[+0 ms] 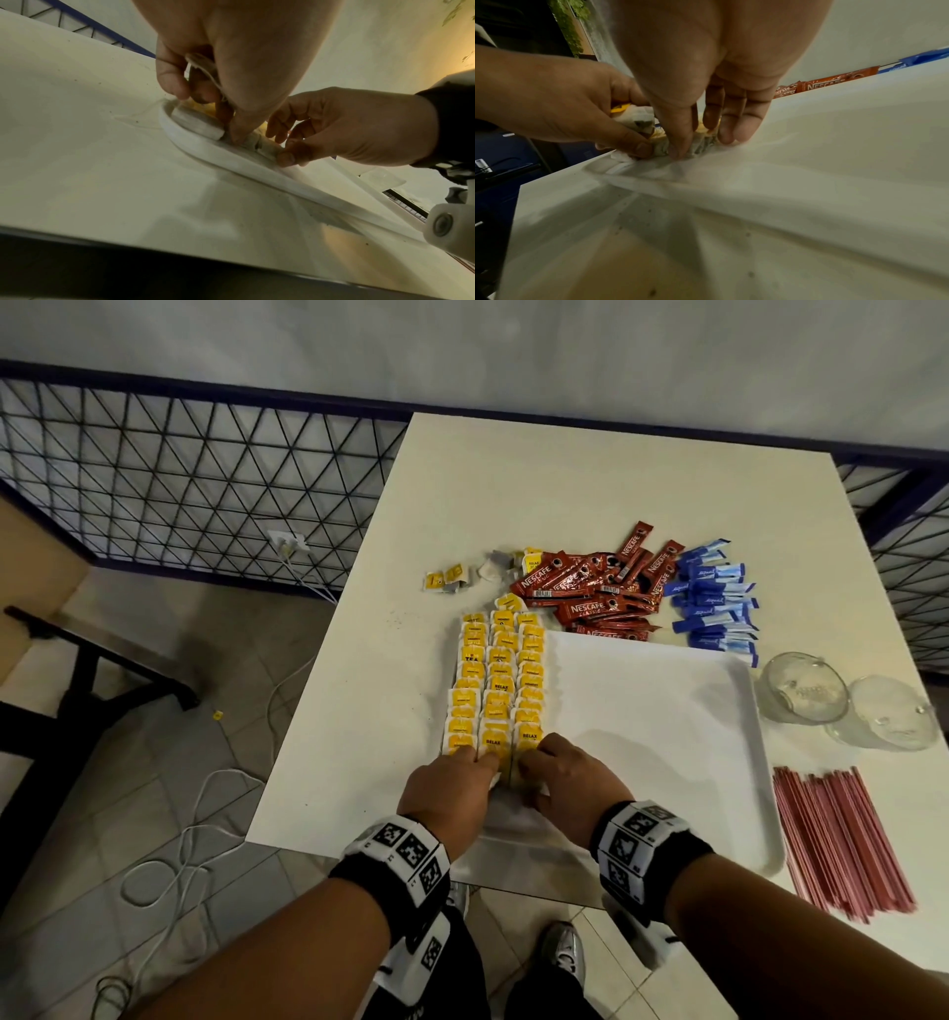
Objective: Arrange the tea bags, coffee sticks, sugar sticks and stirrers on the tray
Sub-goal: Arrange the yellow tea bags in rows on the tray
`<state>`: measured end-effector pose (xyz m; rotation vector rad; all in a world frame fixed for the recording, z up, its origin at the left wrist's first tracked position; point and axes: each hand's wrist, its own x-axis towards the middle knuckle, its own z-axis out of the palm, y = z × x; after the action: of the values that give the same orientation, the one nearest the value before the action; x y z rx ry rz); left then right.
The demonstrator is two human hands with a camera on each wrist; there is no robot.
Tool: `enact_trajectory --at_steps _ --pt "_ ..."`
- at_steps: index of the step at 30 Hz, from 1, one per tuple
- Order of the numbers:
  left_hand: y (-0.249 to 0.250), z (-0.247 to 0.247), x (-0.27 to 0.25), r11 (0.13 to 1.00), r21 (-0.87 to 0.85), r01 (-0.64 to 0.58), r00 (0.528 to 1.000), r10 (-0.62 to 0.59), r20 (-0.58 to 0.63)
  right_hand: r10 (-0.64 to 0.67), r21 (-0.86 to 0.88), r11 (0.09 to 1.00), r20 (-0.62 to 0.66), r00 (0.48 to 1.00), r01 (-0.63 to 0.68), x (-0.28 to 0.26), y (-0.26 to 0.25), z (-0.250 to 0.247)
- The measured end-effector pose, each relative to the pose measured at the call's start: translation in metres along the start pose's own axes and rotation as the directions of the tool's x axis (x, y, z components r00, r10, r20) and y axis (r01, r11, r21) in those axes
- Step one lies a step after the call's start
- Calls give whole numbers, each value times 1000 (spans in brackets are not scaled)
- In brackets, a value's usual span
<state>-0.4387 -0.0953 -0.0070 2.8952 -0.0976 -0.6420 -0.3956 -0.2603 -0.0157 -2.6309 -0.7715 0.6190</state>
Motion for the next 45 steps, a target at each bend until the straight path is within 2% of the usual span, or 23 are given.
enact_trajectory --at_steps 9,14,20,26,30,35,39,41,43,44,45 --pt "-2 2 2 1000 -18 -2 1000 2 0 -4 19 1000 -5 1000 4 3 3 5" --pt "-21 -4 -3 992 -129 10 1000 -13 -21 6 6 1000 11 1000 -6 3 3 4" --pt "-42 -4 -9 996 -68 51 998 -48 49 19 29 999 13 1000 -20 2 3 2" --pt "-38 -5 0 998 -47 51 999 -51 13 -6 11 1000 -3 1000 6 2 1 -1" --pt "-36 -4 2 997 -48 60 998 -61 -15 31 21 999 10 999 -31 3 1 -2" --pt "-36 2 -4 996 -88 0 997 -6 -71 39 23 999 7 999 -40 3 2 -1" --pt "-38 4 -1 998 -58 21 996 -25 -81 32 17 999 5 999 -32 5 3 1" --pt "-38 2 -2 993 -114 26 993 -39 -116 19 8 1000 6 1000 -19 5 5 1" --pt "-34 -1 -6 933 -359 34 977 -107 -185 16 3 1000 8 1000 -16 3 5 -2" --pt "-32 -4 -8 829 -558 41 970 -168 -178 8 7 1000 -5 1000 -8 2 5 -4" --pt "-29 -10 -9 600 -798 66 968 -232 -94 -9 27 1000 -37 999 10 0 4 -7"
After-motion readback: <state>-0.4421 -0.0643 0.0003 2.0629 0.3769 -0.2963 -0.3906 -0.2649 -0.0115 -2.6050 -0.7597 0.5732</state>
